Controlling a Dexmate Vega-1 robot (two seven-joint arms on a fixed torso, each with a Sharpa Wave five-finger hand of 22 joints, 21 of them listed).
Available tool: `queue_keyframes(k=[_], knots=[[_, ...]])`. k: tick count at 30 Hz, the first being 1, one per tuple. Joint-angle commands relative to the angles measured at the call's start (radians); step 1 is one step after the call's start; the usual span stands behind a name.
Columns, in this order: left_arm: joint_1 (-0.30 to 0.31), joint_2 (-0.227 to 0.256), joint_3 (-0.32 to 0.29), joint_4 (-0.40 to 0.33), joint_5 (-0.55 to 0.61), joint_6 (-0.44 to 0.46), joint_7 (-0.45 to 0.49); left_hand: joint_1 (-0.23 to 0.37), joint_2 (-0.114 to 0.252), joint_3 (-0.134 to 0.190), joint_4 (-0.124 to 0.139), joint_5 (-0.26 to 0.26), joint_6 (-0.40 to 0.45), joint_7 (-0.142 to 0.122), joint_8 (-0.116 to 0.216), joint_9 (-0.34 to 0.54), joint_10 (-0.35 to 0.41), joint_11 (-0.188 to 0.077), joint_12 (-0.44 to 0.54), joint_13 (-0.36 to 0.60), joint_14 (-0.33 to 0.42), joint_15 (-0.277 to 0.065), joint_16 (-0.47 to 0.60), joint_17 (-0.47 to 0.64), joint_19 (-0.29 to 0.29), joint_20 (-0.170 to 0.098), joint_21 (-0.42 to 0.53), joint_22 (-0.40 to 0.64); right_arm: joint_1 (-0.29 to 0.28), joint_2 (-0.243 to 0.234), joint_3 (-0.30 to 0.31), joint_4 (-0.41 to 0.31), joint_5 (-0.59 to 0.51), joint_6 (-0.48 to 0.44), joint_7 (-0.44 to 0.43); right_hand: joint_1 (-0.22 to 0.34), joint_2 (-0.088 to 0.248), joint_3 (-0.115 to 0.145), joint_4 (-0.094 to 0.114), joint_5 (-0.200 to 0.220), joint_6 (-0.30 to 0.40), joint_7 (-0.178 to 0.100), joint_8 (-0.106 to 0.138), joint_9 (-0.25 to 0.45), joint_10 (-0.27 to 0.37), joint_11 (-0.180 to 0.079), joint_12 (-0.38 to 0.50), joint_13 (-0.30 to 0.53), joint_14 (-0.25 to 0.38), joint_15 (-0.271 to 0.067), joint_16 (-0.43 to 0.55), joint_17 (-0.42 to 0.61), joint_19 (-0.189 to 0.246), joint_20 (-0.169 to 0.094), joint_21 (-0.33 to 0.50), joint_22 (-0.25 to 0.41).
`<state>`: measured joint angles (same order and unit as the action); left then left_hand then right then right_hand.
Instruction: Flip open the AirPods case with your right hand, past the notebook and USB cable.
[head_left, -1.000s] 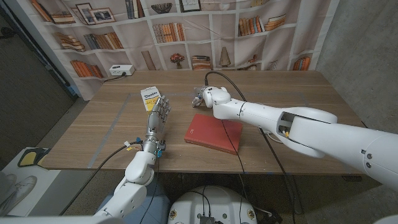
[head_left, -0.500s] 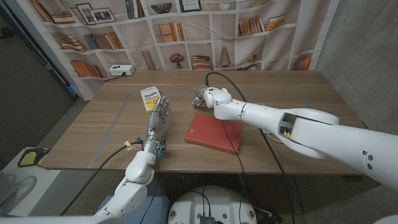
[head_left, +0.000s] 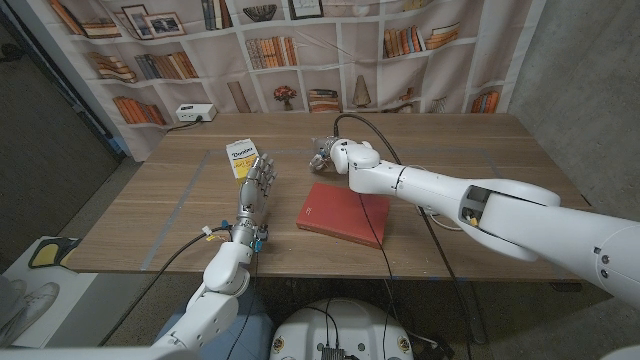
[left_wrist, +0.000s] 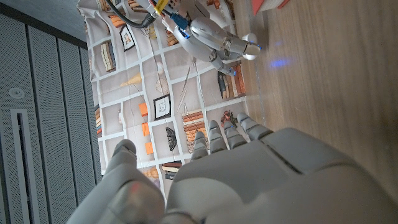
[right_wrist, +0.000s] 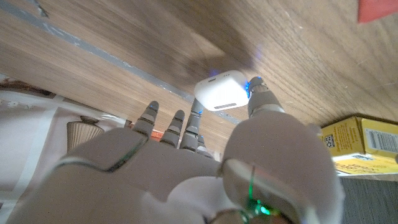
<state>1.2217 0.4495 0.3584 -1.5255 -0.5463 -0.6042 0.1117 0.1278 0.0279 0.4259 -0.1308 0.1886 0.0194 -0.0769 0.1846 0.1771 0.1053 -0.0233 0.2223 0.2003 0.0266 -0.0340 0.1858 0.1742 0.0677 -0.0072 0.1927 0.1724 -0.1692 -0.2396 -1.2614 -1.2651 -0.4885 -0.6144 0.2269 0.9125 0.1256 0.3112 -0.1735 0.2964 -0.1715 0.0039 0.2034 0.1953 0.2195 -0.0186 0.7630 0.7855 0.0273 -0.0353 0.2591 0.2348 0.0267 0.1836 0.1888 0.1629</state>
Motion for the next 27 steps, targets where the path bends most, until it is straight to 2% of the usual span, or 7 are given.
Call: queue_keyframes(k=[1,15,27], knots=[[-0.009,-0.007,0.008,0.001,0.008,0.003,0.003,-0.003,-0.003,-0.007,0.0,0.001,0.008,-0.001,0.006,0.002,0.009,0.001,0.001,0.002,0.0,0.001,-0.001,0.003,-0.003,0.002,0.0,0.002,-0.032,-0.068,0.05,-0.132,-0.005,-0.014,-0.016,0.015,0.016,0.005,0.01,0.011,-0.139,0.009,0.004,0.003,0.098,-0.086,0.024,-0.002,0.008,-0.038,0.002,0.001,0.002,-0.006,0.0,0.002],[-0.014,-0.006,0.017,-0.018,0.023,0.017,0.014,-0.003,-0.003,-0.007,0.0,0.001,0.015,0.002,0.008,0.002,0.015,-0.001,0.003,0.003,0.004,0.001,0.0,0.003,-0.002,0.002,0.001,0.002,-0.103,-0.164,0.175,-0.3,0.063,0.027,-0.038,0.013,0.011,0.005,0.014,0.028,-0.131,0.012,0.003,0.003,0.107,-0.082,0.028,-0.011,0.019,-0.039,0.0,-0.001,0.01,0.001,0.0,0.002],[-0.012,-0.004,0.022,-0.04,0.028,0.026,0.02,-0.003,-0.003,-0.008,0.0,0.001,0.021,0.005,0.009,0.002,0.018,0.001,0.004,0.003,0.006,0.002,0.001,0.003,-0.001,0.003,0.001,0.002,-0.144,-0.223,0.259,-0.391,0.133,0.076,-0.025,0.013,0.012,0.005,0.018,0.043,-0.127,0.007,0.001,0.003,0.118,-0.09,0.035,-0.014,0.037,-0.047,0.002,0.0,0.023,-0.007,0.001,0.002]])
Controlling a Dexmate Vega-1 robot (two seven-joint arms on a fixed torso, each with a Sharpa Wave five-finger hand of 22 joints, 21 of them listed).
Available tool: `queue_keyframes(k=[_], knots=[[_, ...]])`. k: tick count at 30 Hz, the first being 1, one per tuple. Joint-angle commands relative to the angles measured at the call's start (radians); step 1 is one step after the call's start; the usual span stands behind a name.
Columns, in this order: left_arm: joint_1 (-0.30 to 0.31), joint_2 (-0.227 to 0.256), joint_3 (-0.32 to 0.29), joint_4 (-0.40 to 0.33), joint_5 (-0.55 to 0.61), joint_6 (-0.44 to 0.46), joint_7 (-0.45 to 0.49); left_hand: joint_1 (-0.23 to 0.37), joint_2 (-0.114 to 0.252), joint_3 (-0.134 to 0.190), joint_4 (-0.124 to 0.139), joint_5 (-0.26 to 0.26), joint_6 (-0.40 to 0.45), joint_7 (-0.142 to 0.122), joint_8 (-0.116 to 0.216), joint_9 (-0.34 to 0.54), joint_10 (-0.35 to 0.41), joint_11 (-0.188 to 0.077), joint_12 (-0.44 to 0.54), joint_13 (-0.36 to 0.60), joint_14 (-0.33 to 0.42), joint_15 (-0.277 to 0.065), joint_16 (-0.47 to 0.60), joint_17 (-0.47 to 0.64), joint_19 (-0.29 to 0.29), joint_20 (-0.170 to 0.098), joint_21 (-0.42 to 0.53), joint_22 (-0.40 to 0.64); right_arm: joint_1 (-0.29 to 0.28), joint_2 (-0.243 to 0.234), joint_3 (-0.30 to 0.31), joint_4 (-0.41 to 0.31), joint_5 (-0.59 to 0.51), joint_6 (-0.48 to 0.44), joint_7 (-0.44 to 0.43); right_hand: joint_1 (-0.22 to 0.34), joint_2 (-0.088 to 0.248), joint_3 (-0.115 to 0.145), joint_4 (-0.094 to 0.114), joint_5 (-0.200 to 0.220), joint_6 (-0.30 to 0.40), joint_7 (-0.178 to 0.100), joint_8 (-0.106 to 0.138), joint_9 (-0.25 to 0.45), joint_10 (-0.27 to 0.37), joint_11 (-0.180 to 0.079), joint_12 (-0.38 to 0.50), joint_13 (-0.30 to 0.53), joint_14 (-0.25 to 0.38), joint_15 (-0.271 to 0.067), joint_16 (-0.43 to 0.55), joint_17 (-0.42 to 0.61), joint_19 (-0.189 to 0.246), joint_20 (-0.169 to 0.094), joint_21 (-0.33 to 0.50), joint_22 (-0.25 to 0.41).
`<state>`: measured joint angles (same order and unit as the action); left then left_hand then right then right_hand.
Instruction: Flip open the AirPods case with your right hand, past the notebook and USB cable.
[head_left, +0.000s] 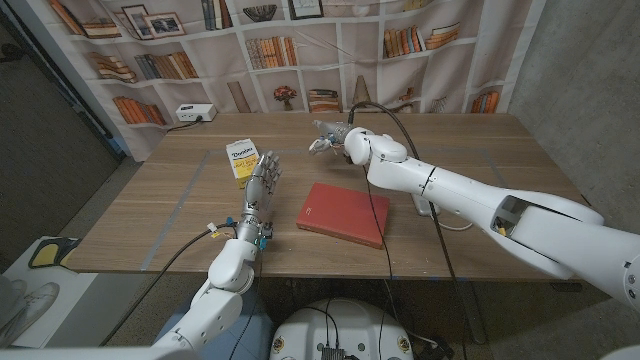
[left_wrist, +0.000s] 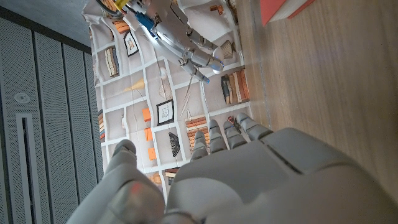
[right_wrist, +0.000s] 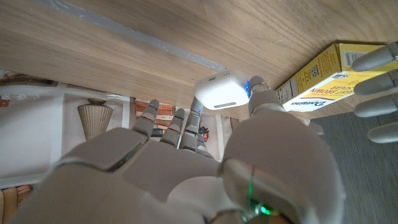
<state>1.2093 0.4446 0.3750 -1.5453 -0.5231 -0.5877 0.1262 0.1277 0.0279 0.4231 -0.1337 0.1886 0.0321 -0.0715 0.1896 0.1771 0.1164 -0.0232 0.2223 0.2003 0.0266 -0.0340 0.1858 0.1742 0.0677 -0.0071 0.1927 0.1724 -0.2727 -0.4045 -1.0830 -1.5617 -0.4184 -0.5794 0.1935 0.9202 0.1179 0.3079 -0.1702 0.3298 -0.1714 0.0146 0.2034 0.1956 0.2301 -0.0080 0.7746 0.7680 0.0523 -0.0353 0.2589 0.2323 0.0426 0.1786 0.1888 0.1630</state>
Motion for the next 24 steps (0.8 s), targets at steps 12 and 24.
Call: queue_keyframes(k=[12,24], knots=[[-0.004,-0.003,0.013,-0.038,-0.008,0.004,-0.012,-0.003,-0.002,-0.005,0.002,0.001,0.022,0.007,0.007,0.003,0.023,0.005,0.009,0.003,0.015,0.005,0.003,0.003,0.006,0.0,0.003,0.002,-0.092,-0.109,0.212,-0.151,0.246,0.162,0.037,0.003,0.02,0.008,0.017,0.02,-0.118,-0.003,0.001,0.003,0.111,-0.102,0.028,-0.001,0.02,-0.049,0.002,0.003,0.016,-0.004,0.001,0.002],[-0.024,-0.007,0.026,-0.036,-0.027,-0.005,-0.051,-0.009,0.0,-0.009,0.005,0.001,0.139,0.04,0.038,0.008,0.114,-0.01,0.042,0.009,0.056,0.012,0.009,0.004,0.016,0.032,0.004,0.003,-0.123,-0.162,0.275,-0.235,0.33,0.21,0.038,0.0,0.02,0.007,0.02,0.029,-0.113,-0.005,0.001,0.002,0.115,-0.104,0.034,0.001,0.031,-0.057,0.003,0.004,0.033,-0.014,0.004,0.002]])
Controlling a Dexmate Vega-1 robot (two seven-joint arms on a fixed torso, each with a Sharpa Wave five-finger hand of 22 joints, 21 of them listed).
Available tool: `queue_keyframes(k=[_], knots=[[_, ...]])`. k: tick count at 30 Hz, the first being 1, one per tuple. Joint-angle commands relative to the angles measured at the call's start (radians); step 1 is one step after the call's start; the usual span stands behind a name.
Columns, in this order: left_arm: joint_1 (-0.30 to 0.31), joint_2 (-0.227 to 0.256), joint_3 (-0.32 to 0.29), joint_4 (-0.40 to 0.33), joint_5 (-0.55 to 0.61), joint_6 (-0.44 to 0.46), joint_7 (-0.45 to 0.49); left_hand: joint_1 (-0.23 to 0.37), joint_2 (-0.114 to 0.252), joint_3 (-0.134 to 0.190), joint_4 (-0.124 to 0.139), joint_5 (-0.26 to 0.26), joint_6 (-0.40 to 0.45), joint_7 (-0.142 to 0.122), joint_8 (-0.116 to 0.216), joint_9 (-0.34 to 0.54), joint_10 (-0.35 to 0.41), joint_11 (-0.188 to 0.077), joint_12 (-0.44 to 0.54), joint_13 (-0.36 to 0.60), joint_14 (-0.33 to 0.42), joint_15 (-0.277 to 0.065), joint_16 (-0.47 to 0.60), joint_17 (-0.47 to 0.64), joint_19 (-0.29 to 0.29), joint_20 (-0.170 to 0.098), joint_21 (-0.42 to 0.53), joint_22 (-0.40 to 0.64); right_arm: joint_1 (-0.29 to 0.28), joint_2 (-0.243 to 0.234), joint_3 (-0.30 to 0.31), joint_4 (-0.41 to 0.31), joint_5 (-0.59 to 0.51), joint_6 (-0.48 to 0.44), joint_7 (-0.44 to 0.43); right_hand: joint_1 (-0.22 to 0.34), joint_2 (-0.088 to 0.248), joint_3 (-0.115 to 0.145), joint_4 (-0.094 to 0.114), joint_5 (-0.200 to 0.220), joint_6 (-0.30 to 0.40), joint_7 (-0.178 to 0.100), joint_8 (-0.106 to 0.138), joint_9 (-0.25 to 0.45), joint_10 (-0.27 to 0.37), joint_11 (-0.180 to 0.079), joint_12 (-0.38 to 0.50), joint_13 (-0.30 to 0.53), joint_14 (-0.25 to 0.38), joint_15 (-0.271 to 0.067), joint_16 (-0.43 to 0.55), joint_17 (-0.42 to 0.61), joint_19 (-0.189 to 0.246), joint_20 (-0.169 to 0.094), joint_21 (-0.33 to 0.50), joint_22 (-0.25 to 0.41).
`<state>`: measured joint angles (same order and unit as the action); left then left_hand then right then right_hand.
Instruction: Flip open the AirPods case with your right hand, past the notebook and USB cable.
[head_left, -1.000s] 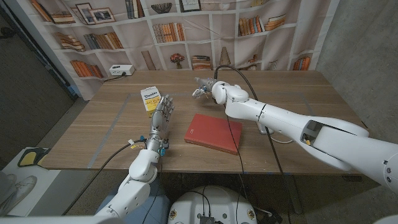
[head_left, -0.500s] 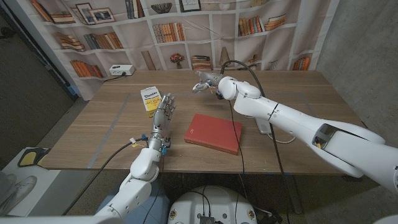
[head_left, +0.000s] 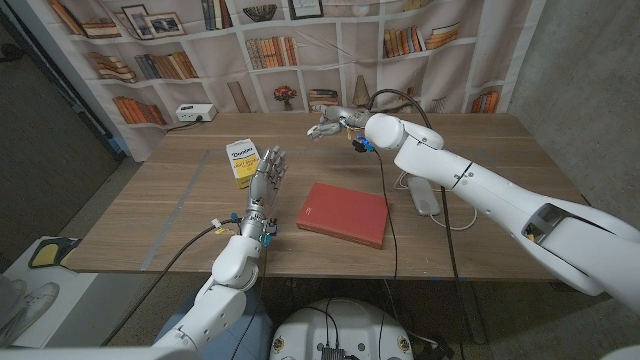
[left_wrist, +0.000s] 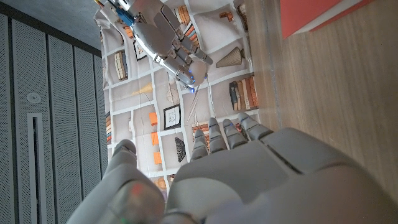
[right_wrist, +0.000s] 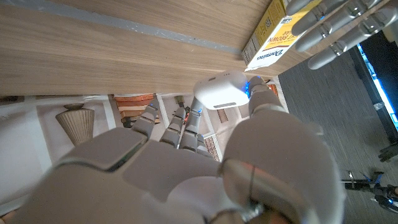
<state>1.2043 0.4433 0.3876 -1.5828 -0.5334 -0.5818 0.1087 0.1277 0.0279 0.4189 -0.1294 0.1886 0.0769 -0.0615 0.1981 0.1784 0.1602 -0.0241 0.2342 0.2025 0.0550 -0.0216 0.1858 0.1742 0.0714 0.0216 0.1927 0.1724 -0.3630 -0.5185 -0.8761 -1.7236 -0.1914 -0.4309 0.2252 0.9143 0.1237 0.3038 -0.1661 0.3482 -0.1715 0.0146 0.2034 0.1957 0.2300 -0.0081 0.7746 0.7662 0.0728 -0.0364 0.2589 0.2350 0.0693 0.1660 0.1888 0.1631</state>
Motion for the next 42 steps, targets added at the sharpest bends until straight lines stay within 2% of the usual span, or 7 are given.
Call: queue_keyframes(k=[1,8,13,27,35,36,42], knots=[[-0.021,-0.008,0.016,0.005,-0.022,-0.011,-0.039,-0.009,0.001,-0.005,0.001,0.001,0.113,0.031,0.035,0.008,0.079,-0.008,0.033,0.007,0.034,-0.002,0.01,0.004,0.014,0.002,0.004,0.003,-0.034,-0.051,0.07,-0.077,0.104,0.061,0.005,0.005,0.013,0.01,0.016,0.012,-0.111,-0.004,0.001,0.002,0.115,-0.103,0.034,0.003,0.011,-0.056,0.003,0.002,0.006,-0.001,0.004,0.002],[-0.032,-0.014,0.026,0.019,-0.056,-0.012,-0.078,-0.011,0.001,-0.006,0.002,0.001,0.136,0.029,0.037,0.009,0.109,-0.012,0.044,0.011,0.059,0.006,0.016,0.004,0.021,0.01,0.005,0.003,-0.057,-0.069,0.099,-0.097,0.143,0.085,-0.007,0.006,0.01,0.01,0.014,0.017,-0.098,-0.002,0.004,0.002,0.122,-0.102,0.039,0.002,0.017,-0.056,0.003,0.001,0.013,0.0,0.004,0.002],[-0.039,-0.015,0.031,0.022,-0.07,-0.015,-0.098,-0.011,0.001,-0.006,0.002,0.002,0.156,0.027,0.04,0.009,0.101,0.002,0.039,0.011,0.069,0.005,0.016,0.004,0.033,0.013,0.009,0.002,-0.081,-0.073,0.136,-0.099,0.204,0.133,-0.012,0.008,0.009,0.009,0.013,0.02,-0.093,-0.001,0.005,0.002,0.125,-0.103,0.041,0.002,0.02,-0.058,0.003,0.001,0.015,0.0,0.003,0.002],[-0.039,-0.023,0.035,0.022,-0.088,-0.017,-0.115,-0.011,0.002,-0.006,0.002,0.002,0.144,0.024,0.028,0.008,0.1,0.006,0.036,0.01,0.072,0.004,0.013,0.004,0.037,0.011,0.008,0.002,-0.115,-0.061,0.201,-0.037,0.368,0.253,-0.005,0.013,0.003,0.009,0.009,0.033,-0.076,-0.002,0.005,0.002,0.149,-0.109,0.054,-0.002,0.04,-0.059,0.004,0.0,0.023,0.004,0.001,0.002],[-0.047,-0.033,0.045,0.038,-0.103,-0.022,-0.139,-0.011,0.002,-0.006,0.001,0.002,0.142,0.022,0.024,0.008,0.102,0.006,0.035,0.01,0.074,0.005,0.012,0.004,0.038,0.011,0.007,0.002,-0.142,-0.025,0.249,0.061,0.511,0.365,0.03,0.015,0.002,0.008,0.009,0.039,-0.067,-0.002,0.006,0.002,0.148,-0.107,0.058,0.001,0.04,-0.061,0.002,0.0,0.026,0.004,0.0,0.002],[-0.048,-0.033,0.045,0.038,-0.103,-0.022,-0.14,-0.011,0.002,-0.006,0.001,0.002,0.142,0.024,0.023,0.008,0.102,0.005,0.034,0.01,0.075,0.005,0.011,0.004,0.04,0.003,0.007,0.002,-0.141,-0.025,0.247,0.062,0.513,0.367,0.029,0.015,0.002,0.008,0.009,0.04,-0.064,-0.003,0.007,0.002,0.147,-0.109,0.059,0.002,0.04,-0.061,0.001,0.0,0.025,0.003,0.0,0.002],[-0.047,-0.035,0.046,0.032,-0.105,-0.017,-0.137,-0.01,0.003,-0.006,0.001,0.002,0.146,0.028,0.019,0.007,0.126,-0.002,0.04,0.009,0.092,-0.017,0.014,0.004,0.045,-0.009,0.007,0.002,-0.141,-0.016,0.267,0.116,0.586,0.407,0.062,0.015,0.001,0.007,0.01,0.044,-0.055,-0.003,0.008,0.001,0.148,-0.107,0.061,0.002,0.043,-0.06,0.001,0.001,0.025,0.003,-0.001,0.002]])
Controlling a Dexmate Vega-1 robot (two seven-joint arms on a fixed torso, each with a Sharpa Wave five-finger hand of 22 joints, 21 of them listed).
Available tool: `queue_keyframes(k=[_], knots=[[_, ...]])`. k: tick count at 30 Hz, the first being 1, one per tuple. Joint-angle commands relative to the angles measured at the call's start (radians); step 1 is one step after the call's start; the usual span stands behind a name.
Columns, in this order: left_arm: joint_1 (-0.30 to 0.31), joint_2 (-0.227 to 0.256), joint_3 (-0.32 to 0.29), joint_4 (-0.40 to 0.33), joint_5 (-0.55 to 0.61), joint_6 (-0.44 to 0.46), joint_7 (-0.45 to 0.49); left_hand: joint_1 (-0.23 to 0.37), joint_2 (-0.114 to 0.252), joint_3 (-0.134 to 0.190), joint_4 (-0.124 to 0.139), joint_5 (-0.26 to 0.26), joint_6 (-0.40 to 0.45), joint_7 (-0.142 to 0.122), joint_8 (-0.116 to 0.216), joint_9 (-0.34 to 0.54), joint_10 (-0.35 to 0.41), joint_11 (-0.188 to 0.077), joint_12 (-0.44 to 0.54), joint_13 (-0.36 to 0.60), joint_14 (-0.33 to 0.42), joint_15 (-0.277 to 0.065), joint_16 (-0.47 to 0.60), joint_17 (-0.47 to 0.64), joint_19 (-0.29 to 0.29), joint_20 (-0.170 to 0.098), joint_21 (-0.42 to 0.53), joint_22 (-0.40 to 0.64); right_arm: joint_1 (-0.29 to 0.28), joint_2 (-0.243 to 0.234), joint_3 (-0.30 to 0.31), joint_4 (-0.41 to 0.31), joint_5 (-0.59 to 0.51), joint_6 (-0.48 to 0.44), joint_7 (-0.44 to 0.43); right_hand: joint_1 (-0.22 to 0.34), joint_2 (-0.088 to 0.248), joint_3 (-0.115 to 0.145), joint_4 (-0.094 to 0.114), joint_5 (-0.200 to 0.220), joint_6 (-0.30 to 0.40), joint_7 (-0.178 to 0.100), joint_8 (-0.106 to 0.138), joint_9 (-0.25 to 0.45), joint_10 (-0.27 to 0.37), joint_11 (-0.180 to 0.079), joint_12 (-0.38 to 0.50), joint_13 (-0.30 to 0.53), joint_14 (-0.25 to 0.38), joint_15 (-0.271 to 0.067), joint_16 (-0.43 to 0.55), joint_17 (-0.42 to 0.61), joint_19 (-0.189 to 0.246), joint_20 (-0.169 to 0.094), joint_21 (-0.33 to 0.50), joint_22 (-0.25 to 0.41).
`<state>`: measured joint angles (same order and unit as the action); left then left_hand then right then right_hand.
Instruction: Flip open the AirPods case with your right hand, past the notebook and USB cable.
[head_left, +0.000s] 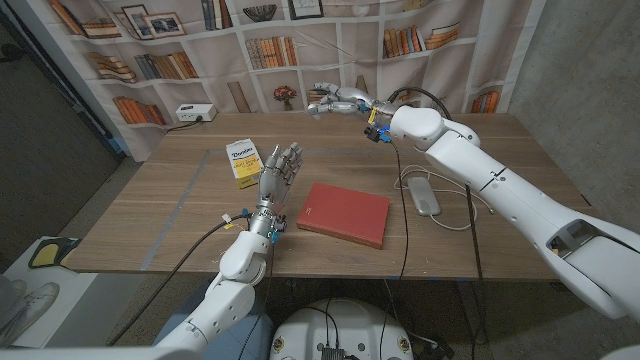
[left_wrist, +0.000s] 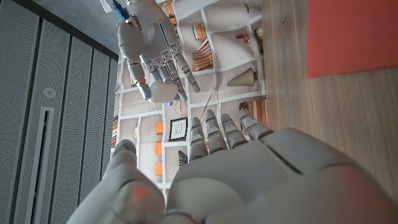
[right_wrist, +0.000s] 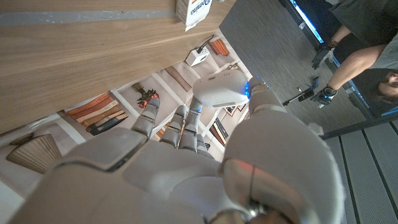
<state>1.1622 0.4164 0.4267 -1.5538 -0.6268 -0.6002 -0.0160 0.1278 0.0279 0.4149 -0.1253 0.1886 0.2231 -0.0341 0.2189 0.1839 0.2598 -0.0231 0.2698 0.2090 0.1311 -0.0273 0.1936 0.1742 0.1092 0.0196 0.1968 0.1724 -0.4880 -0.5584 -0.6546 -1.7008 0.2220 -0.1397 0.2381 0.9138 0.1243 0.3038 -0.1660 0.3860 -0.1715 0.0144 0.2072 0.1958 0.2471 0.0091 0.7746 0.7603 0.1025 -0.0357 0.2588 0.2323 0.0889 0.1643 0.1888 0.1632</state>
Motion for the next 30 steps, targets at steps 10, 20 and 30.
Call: queue_keyframes(k=[10,20,30], knots=[[-0.014,-0.02,0.016,0.001,0.013,-0.002,0.003,-0.004,0.004,0.001,-0.007,0.003,0.055,-0.009,0.005,0.0,0.101,-0.021,0.023,-0.001,0.063,-0.063,0.009,0.001,0.029,-0.025,0.005,0.001,-0.022,0.045,0.064,0.158,0.263,0.183,0.099,0.016,-0.003,0.005,0.01,0.011,-0.046,-0.005,0.004,0.001,0.13,-0.128,0.064,0.009,0.014,-0.062,-0.001,0.003,0.007,0.005,-0.002,0.002],[-0.025,-0.042,0.04,-0.01,-0.027,0.009,-0.031,0.002,0.012,0.005,-0.008,-0.001,0.041,-0.031,-0.024,0.001,0.045,-0.023,-0.028,-0.005,-0.125,-0.008,-0.022,0.004,-0.053,0.01,-0.017,0.006,-0.029,0.084,0.082,0.246,0.362,0.26,0.178,0.019,-0.007,0.003,0.008,0.018,-0.045,-0.007,0.0,0.001,0.116,-0.126,0.058,0.002,0.005,-0.062,-0.01,0.003,0.003,0.006,-0.005,0.002],[-0.035,-0.063,0.059,-0.026,-0.092,0.022,-0.085,0.005,0.008,0.005,-0.011,-0.001,0.086,-0.005,-0.013,0.002,0.131,-0.03,-0.003,-0.003,-0.006,-0.048,0.011,0.003,0.069,-0.03,0.026,0.007,-0.037,0.105,0.091,0.285,0.409,0.272,0.194,0.02,-0.008,0.002,0.009,0.024,-0.033,-0.012,0.001,0.001,0.126,-0.132,0.064,0.001,0.015,-0.069,-0.009,0.003,0.005,0.002,-0.005,0.002]])
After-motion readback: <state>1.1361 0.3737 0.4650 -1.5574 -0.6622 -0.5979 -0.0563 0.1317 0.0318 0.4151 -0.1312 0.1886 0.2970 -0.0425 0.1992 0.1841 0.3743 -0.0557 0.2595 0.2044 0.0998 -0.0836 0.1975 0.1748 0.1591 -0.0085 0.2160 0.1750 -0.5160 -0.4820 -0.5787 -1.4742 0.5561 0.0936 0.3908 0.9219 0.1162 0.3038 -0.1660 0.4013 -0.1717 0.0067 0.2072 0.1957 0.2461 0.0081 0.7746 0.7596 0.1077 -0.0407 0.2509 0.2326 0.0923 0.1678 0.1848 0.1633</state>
